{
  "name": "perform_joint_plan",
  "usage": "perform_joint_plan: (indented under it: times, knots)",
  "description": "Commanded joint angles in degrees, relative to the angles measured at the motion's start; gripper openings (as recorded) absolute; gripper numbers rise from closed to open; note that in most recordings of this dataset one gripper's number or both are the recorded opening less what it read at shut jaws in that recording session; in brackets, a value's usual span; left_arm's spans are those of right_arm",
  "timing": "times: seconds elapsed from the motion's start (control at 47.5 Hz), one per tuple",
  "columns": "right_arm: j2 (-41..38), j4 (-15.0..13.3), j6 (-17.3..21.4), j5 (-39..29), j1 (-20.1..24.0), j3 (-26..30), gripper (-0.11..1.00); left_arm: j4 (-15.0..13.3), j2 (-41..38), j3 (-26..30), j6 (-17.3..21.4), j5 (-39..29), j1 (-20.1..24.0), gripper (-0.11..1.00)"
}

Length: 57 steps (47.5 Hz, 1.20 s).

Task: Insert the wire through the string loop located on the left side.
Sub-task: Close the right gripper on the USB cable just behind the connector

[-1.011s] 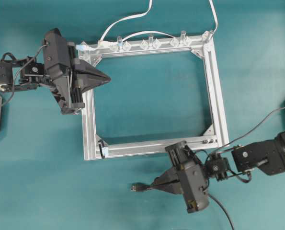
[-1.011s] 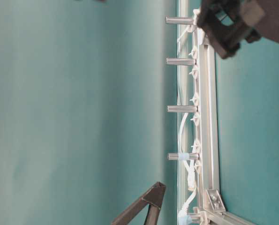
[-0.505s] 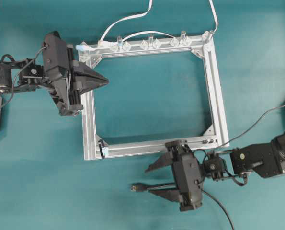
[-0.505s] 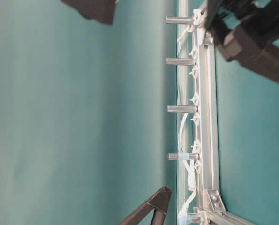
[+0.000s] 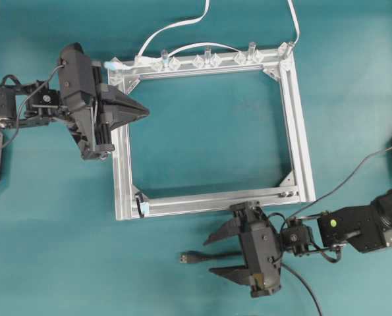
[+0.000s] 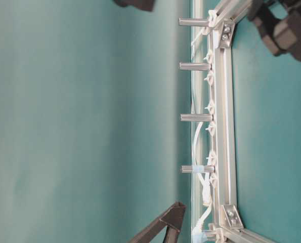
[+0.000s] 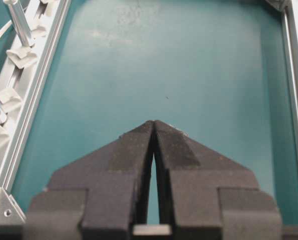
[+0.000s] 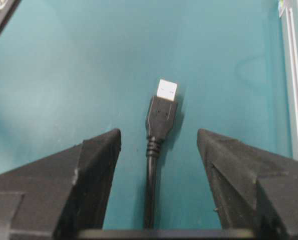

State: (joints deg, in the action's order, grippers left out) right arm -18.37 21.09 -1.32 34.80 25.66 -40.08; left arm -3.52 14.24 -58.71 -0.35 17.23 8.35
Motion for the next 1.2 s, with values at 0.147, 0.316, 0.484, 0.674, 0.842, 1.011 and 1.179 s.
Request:
perform_joint_plan:
  times: [0.147,0.316,0.484,0.674,0.842,1.011,1.179]
  knots:
    - [-1.1,0.1,0.1,1.2,0.3,1.1,0.68,0.3,0.9,1.1,-0.1,-0.9,-0.3,0.00]
    - [-2.6,0.1,0.3,1.0,0.4,1.4,0.68,0.2,1.0,1.1,-0.1,-1.2,-0.2,0.00]
    - [-3.4,0.1,0.3,0.9,0.9,1.4,0.67,0.3,0.9,1.1,-0.1,-1.7,-0.4,0.00]
    - [-3.6,0.1,0.3,-0.1,1.1,1.1,0.66,0.2,0.9,0.9,-0.1,-1.7,-0.8,0.00]
    - [-3.6,0.1,0.4,-1.5,1.1,1.2,0.54,0.3,1.0,0.7,-0.1,-1.8,-1.1,0.00]
    - [-3.4,0.1,0.4,-5.4,1.1,1.8,0.17,0.2,0.9,0.6,-0.1,-1.8,-1.2,0.00]
    - [-3.3,0.1,0.4,-7.6,1.1,2.1,0.09,0.2,0.9,0.5,-0.1,-1.8,-1.2,0.00]
